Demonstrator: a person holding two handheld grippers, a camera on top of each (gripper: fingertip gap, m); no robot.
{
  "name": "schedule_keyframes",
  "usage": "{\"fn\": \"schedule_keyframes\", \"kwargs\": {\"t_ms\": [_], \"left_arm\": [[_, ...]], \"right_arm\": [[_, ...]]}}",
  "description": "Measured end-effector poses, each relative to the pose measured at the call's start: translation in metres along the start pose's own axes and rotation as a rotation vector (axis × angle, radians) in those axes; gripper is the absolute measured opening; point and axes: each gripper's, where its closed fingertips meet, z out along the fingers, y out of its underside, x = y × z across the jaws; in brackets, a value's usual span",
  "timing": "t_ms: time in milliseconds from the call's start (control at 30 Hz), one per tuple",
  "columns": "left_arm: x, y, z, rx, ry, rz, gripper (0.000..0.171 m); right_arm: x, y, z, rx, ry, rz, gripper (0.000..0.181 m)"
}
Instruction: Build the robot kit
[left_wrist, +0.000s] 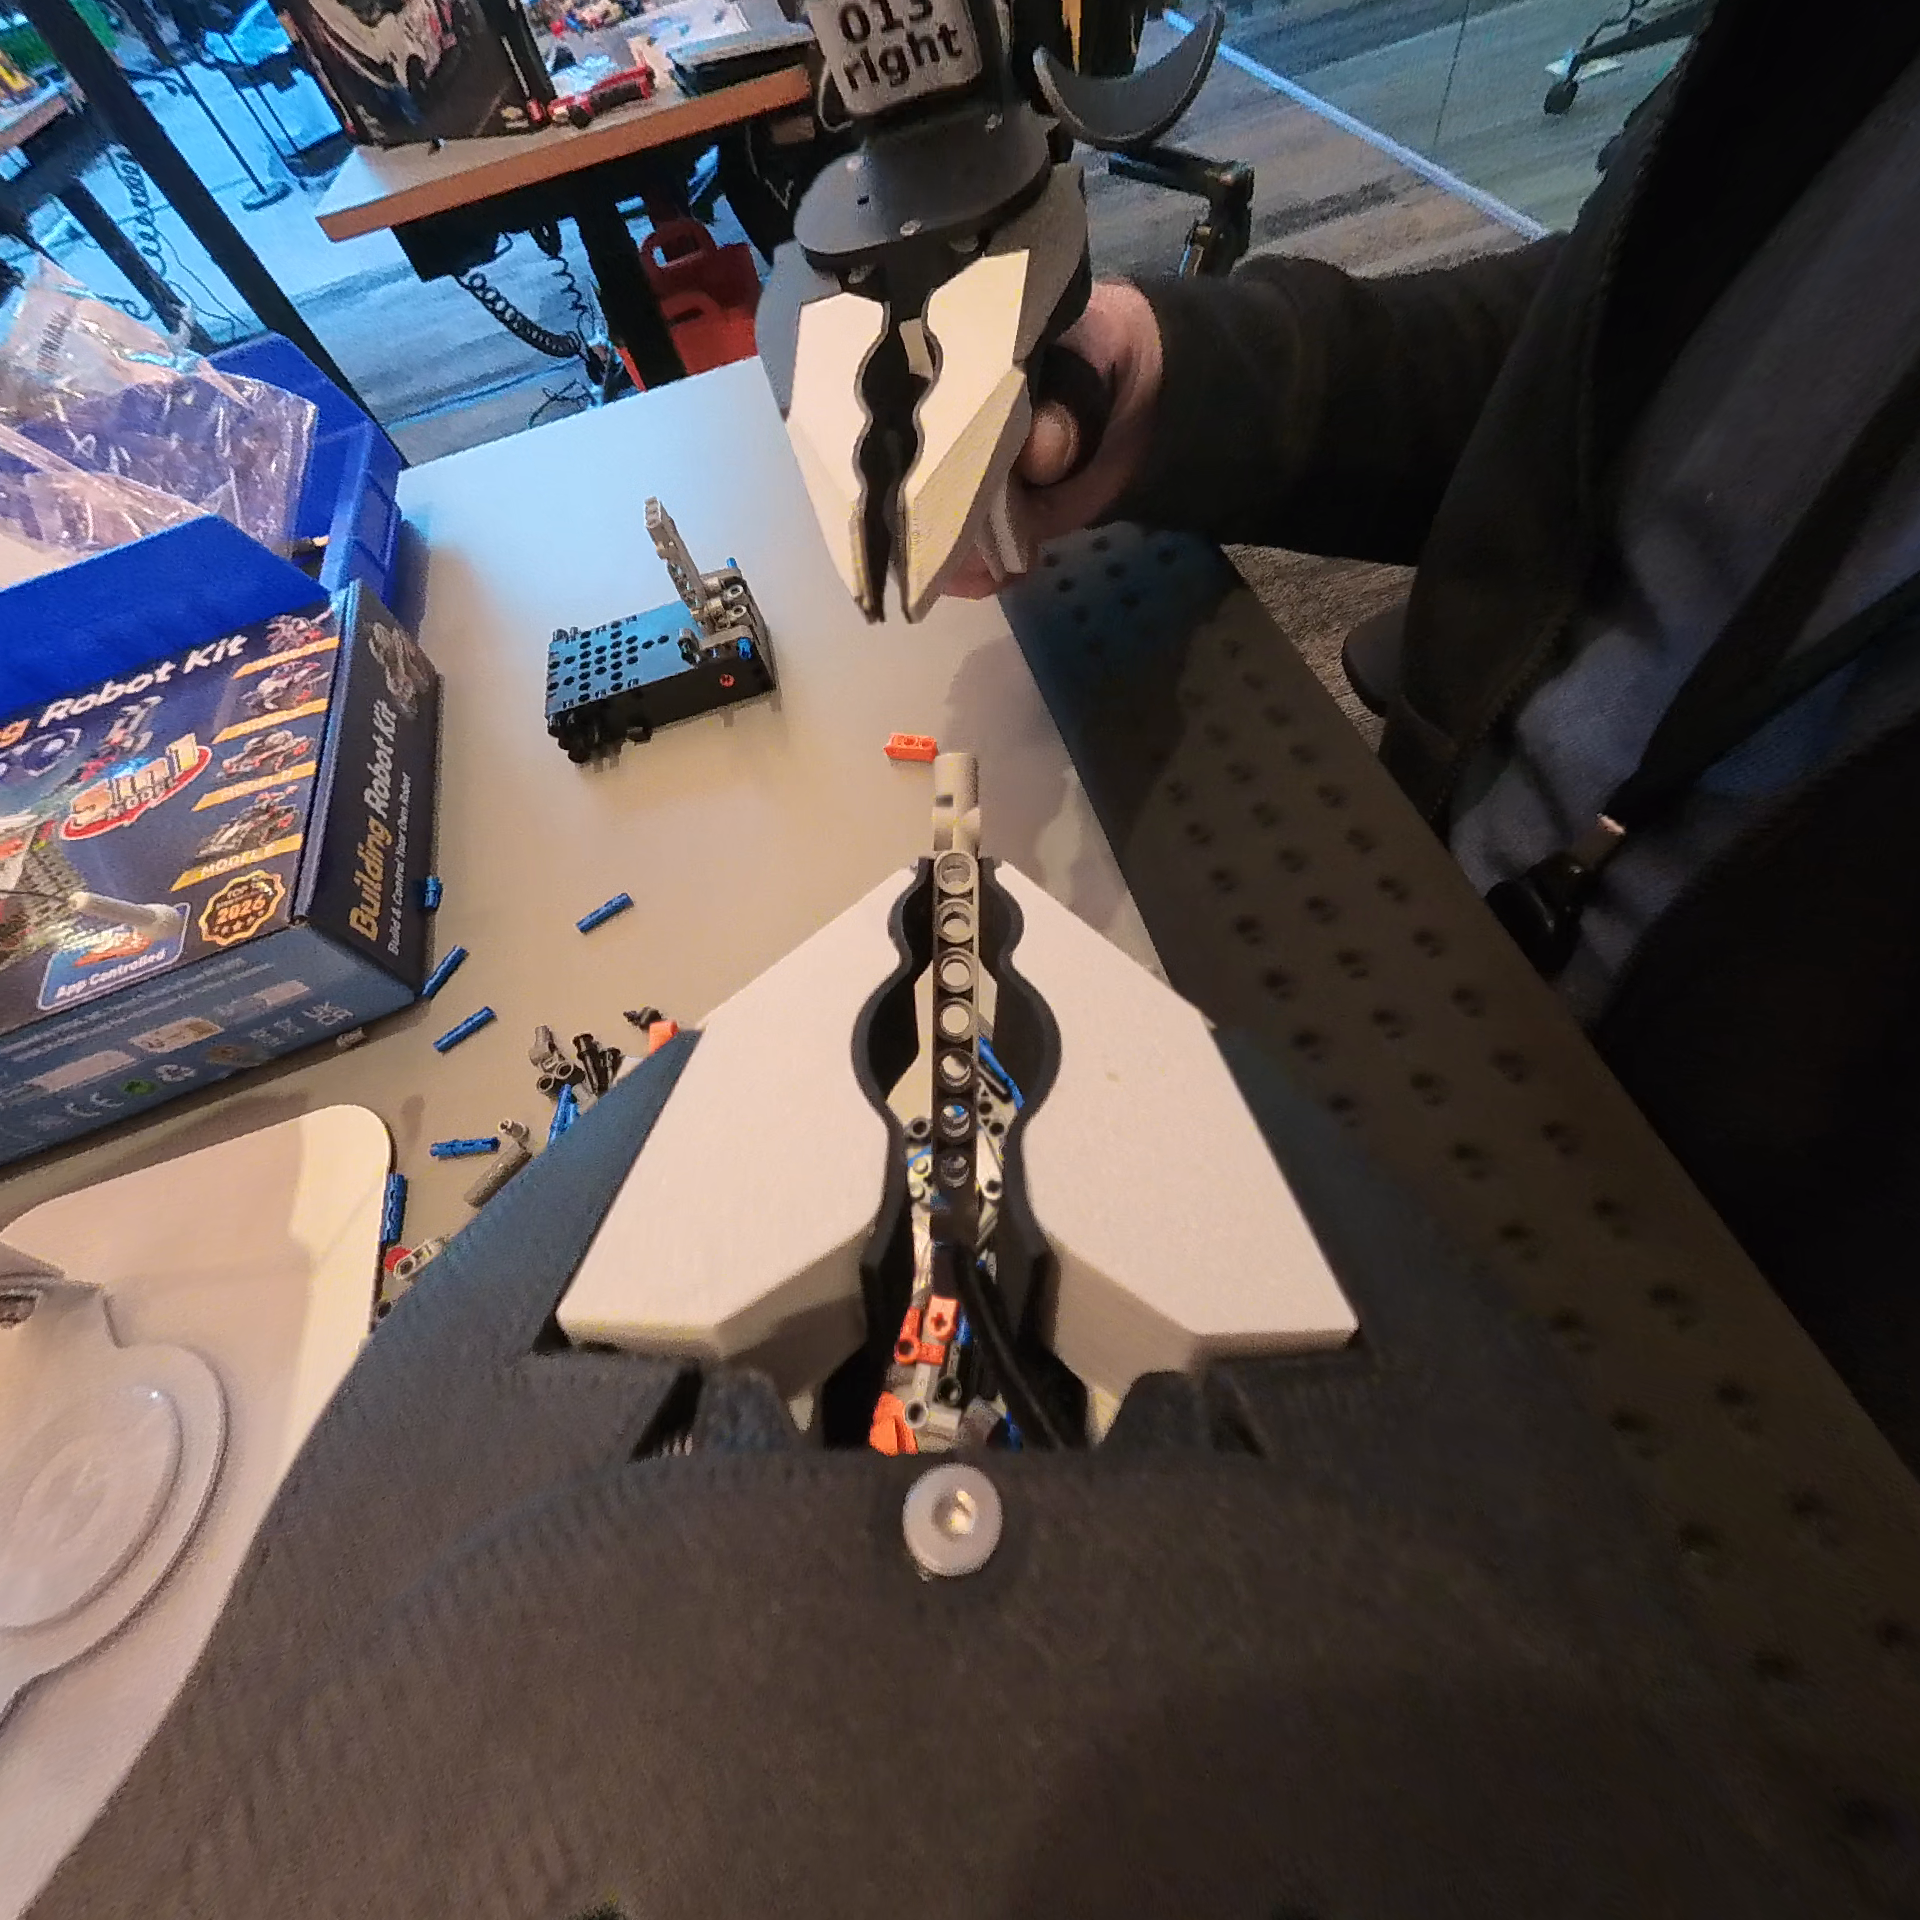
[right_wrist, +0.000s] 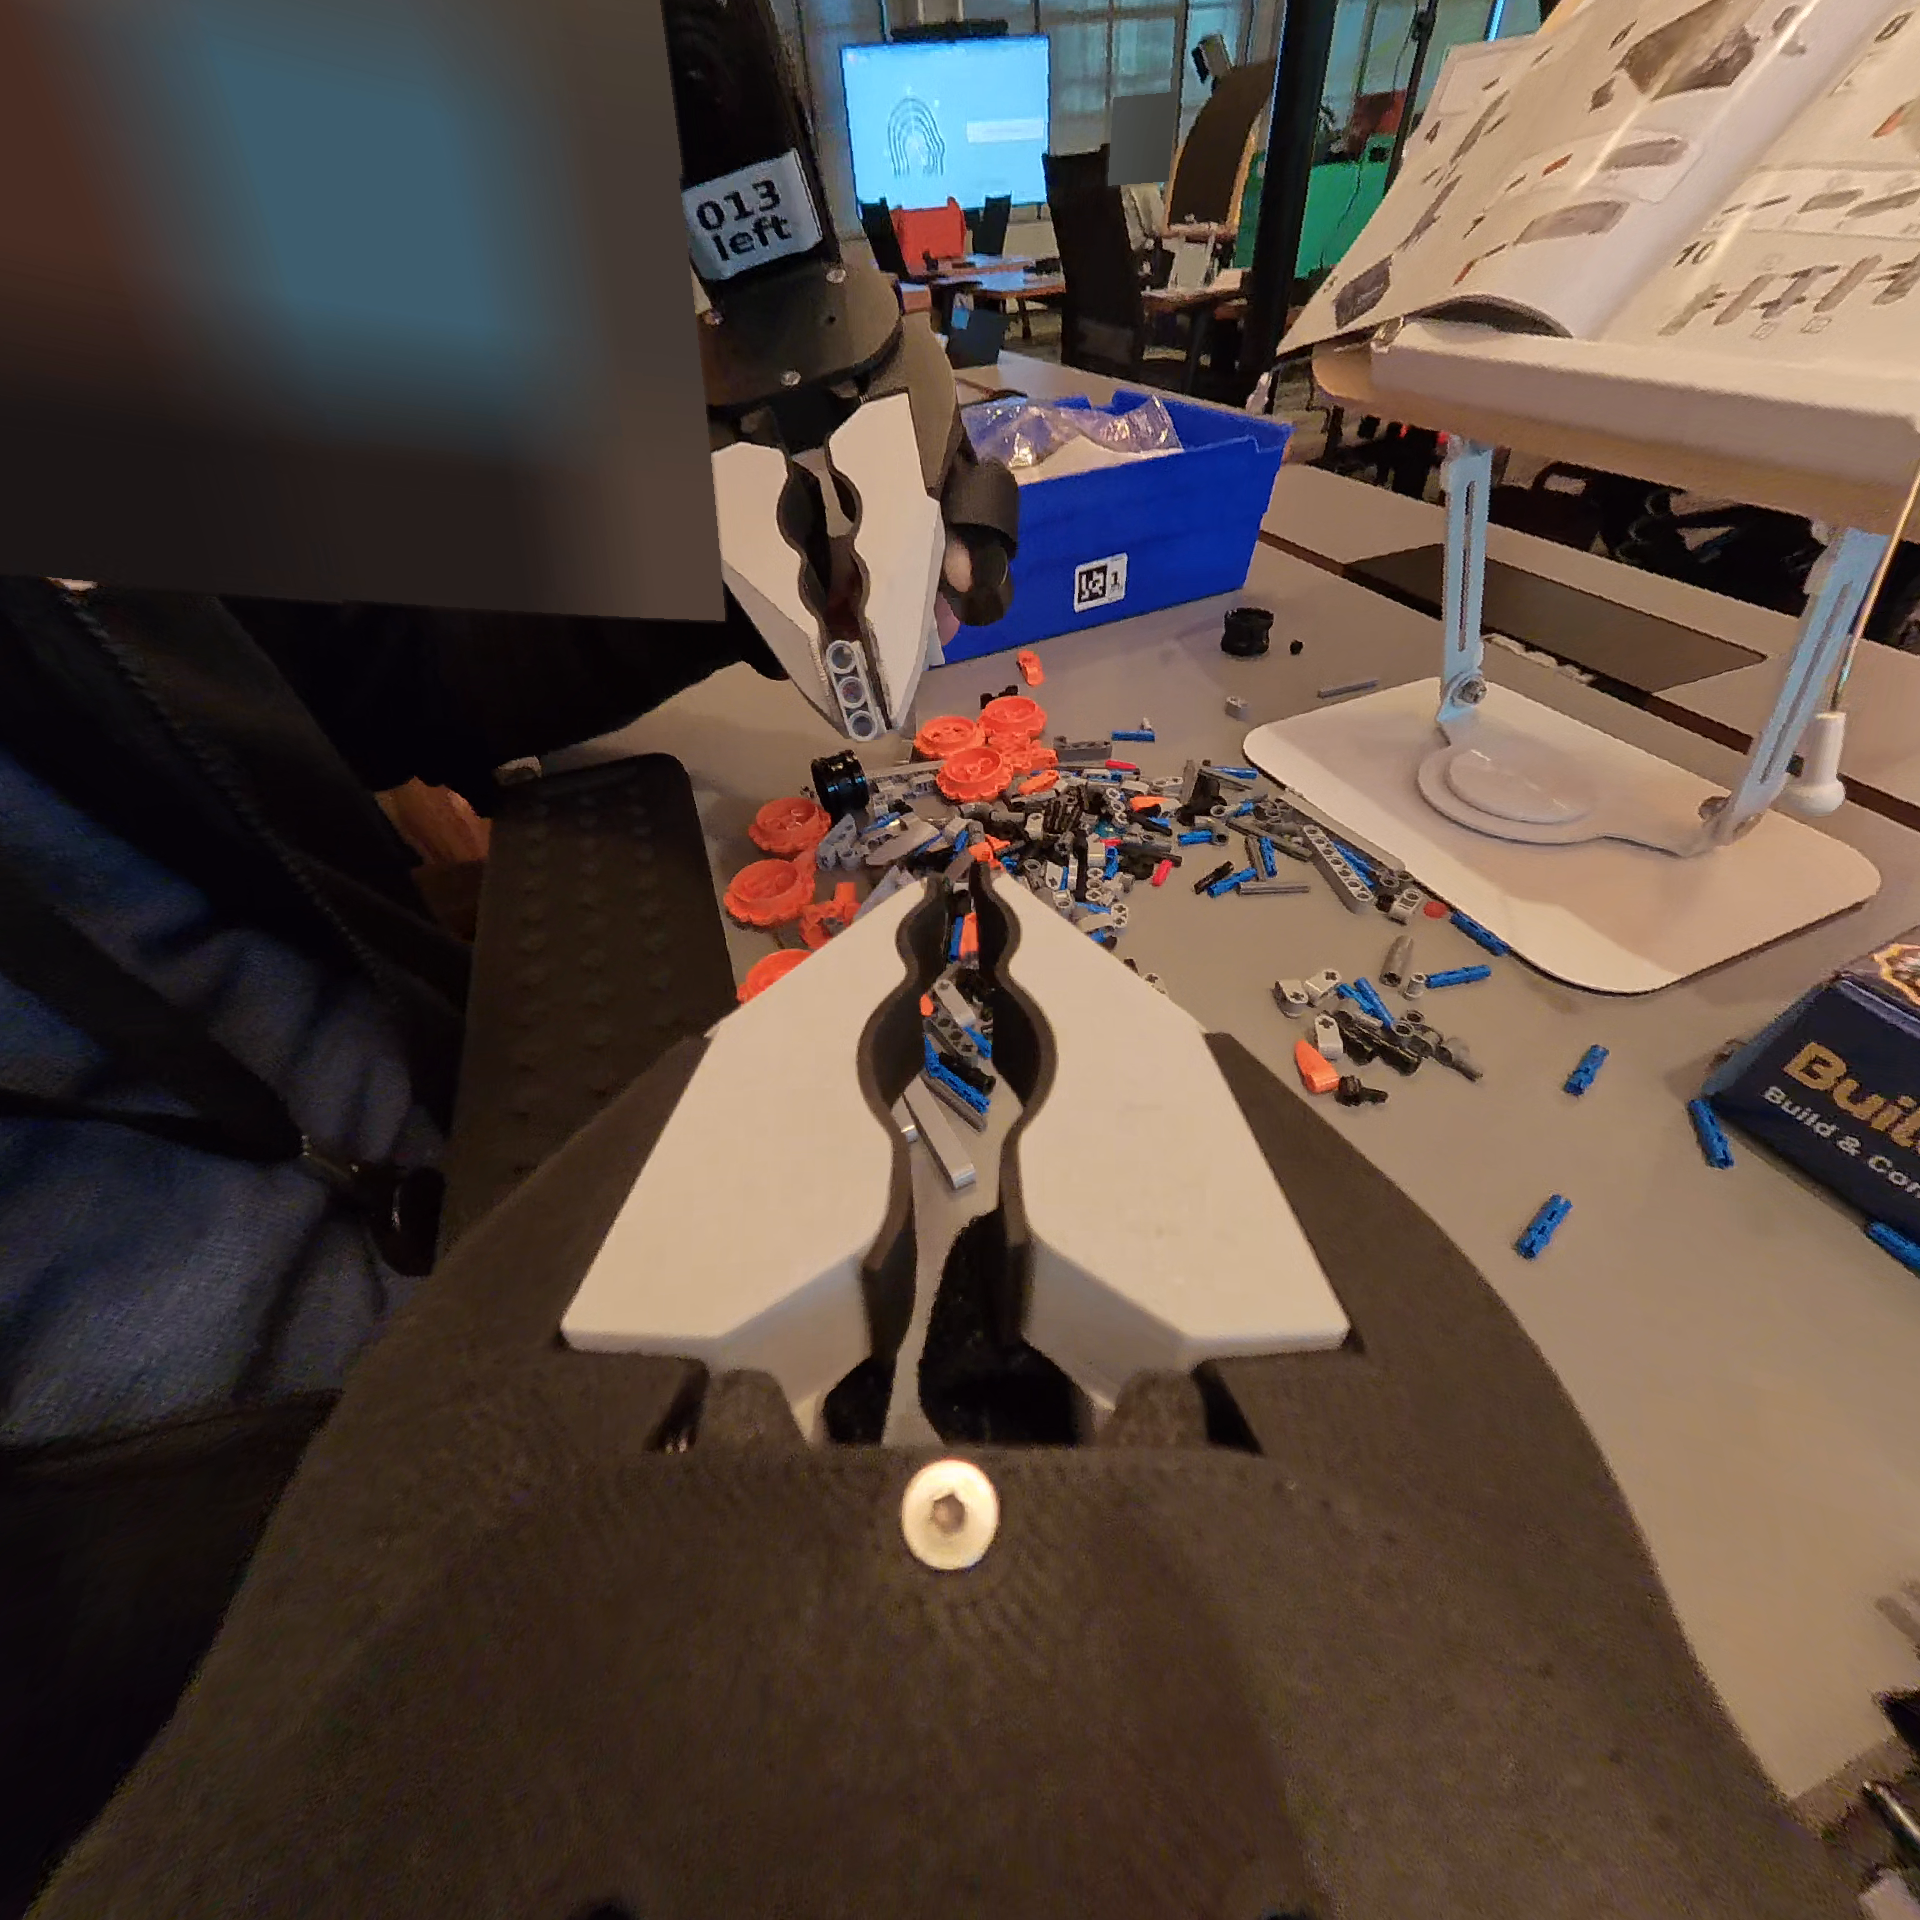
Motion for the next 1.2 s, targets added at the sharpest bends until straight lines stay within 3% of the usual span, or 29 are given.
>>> {"fn": "schedule_keyframes", "kwargs": {"t_ms": [300, 500, 700, 767, 1000, 1200], "left_arm": [[0.006, 0.010, 0.001, -0.013, -0.004, -0.004, 0.005], [0.002, 0.016, 0.005, -0.021, -0.029, -0.041, 0.005], [-0.010, 0.039, 0.039, -0.204, -0.066, 0.004, 0.005], [-0.013, 0.040, 0.043, -0.215, -0.063, 0.032, 0.005], [-0.027, 0.044, 0.020, -0.199, -0.139, -0.003, 0.005], [-0.035, 0.052, -0.015, -0.184, -0.212, -0.022, 0.005]], "right_arm": [[0.005, 0.008, 0.009, -0.020, 0.012, 0.022, 0.009], [0.022, 0.016, 0.013, -0.097, 0.111, -0.014, 0.019], [0.049, 0.035, 0.009, -0.206, 0.237, -0.015, 0.026], [0.061, 0.043, 0.006, -0.254, 0.294, -0.004, 0.028], [0.117, 0.071, -0.003, -0.483, 0.491, 0.023, 0.026], [0.125, 0.063, 0.027, -0.542, 0.403, -0.028, 0.024]]}}
